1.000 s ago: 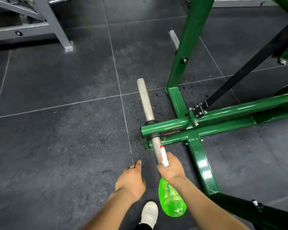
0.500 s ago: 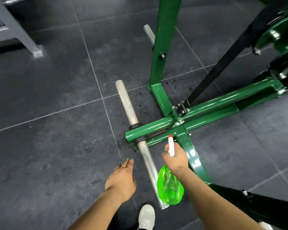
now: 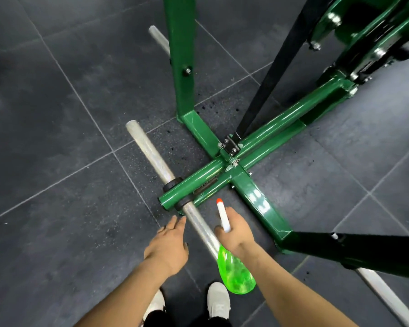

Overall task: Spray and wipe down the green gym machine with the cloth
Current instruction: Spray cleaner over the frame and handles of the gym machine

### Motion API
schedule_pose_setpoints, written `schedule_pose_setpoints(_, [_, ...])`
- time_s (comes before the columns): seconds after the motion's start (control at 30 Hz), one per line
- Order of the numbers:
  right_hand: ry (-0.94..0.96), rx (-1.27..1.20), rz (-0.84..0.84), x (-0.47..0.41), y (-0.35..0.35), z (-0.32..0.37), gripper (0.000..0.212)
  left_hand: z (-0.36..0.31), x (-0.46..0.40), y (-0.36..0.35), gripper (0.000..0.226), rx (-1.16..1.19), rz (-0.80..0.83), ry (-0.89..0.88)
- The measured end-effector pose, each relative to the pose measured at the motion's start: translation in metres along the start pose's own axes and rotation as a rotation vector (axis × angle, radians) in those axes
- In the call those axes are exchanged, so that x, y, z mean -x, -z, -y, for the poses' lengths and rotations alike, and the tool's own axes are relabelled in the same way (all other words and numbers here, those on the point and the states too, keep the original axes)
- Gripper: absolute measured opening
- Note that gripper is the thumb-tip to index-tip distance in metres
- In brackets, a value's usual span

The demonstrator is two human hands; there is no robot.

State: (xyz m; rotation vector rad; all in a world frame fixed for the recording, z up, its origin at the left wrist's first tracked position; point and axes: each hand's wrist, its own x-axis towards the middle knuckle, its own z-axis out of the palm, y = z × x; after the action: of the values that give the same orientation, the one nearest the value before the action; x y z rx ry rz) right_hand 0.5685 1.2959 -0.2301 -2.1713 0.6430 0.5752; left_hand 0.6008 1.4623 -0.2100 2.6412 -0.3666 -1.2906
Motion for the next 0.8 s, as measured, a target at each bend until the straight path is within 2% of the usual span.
schedule_pose_setpoints(0.13, [-0.231, -0.201, -0.194, -0.003, -0.003, -0.007, 0.022, 0.013, -0.012, 0.011, 0.070, -0.068, 0.043, -0.019])
schedule_pose_setpoints(0.23, [-0.350, -0.307, -0.243, -0.009, 0.000, -0.013, 0.006, 0.016, -0.024, 0.019, 0.071, -0.115, 0.063, -0.043])
schedule_pose_setpoints(0.33, [-0.461, -0.351, -0.246, -0.019, 0.001, -0.019, 0.019, 0.013, -0.037, 0.025, 0.072, -0.160, 0.068, -0.088])
schedule_pose_setpoints(0.47, [-0.546, -0.435, -0.297, -0.023, 0.000, -0.038, 0.024, 0.005, -0.048, 0.028, 0.071, -0.212, 0.075, -0.135])
schedule_pose_setpoints(0.67, [-0.649, -0.457, -0.473, -0.007, 0.014, -0.068, 0.027, 0.005, -0.054, 0.028, 0.070, -0.268, 0.080, -0.162])
schedule_pose_setpoints(0.8, [-0.733, -0.389, -0.480, 0.007, 0.026, -0.087, 0.026, 0.009, -0.058, 0.028, 0.070, -0.285, 0.069, -0.167])
